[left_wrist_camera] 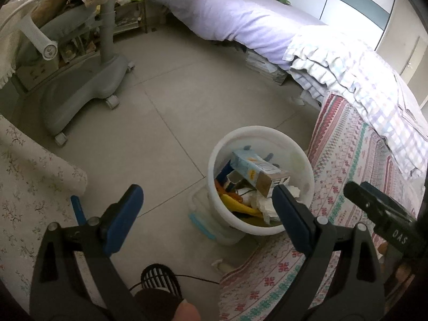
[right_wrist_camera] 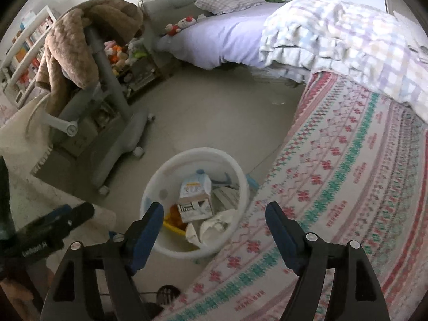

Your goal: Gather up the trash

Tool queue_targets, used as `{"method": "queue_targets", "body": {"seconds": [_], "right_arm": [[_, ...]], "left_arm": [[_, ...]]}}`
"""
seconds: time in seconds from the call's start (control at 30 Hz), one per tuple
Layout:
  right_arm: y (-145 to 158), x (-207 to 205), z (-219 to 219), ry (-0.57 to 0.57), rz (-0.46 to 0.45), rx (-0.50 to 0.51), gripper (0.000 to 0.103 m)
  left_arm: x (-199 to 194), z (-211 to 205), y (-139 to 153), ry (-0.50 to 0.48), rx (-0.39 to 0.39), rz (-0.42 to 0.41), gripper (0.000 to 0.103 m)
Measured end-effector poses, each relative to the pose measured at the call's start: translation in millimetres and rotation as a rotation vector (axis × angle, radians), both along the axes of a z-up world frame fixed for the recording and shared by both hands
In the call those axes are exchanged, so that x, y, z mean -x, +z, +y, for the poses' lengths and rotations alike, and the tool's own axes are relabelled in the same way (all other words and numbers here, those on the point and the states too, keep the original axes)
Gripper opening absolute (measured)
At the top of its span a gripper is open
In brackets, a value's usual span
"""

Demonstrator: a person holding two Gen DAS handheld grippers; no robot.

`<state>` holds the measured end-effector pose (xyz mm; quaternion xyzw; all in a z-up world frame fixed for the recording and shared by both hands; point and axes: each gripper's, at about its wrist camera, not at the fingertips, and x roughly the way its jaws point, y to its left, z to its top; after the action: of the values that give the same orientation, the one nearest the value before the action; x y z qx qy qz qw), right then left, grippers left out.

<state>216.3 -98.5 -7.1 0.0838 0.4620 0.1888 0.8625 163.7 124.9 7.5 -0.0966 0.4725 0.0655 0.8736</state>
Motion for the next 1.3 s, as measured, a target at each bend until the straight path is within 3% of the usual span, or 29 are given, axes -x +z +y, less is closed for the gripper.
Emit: {"method": "queue_targets", "body": {"seconds": [0.4,0.6,0.87,1.3], "right_arm": [[19.8,60.9,-69.7,-0.104,0.014,0.055,0.081],[32.5,94.5,-105.5,-0.211,0.019,0.143,0.086],[46.7,153.2,-135.5,-0.289,-0.04,0.154,0.087],[57.7,216.3,-148.3,-0.418,-0.203,0.234,0.087]], "left_arm": [[20.8,-39.6,16.3,-0.082,0.01,-0.037,0.097],[41.5,-73.3,23.3,-0.178,0.014,-0.04,0.097],[77.8,-101.3,42.2,-0.214,0.031,-0.098,0.097],[122.9,-133.7,38.8,-0.237,-0.12,-0.174,0.097]]}}
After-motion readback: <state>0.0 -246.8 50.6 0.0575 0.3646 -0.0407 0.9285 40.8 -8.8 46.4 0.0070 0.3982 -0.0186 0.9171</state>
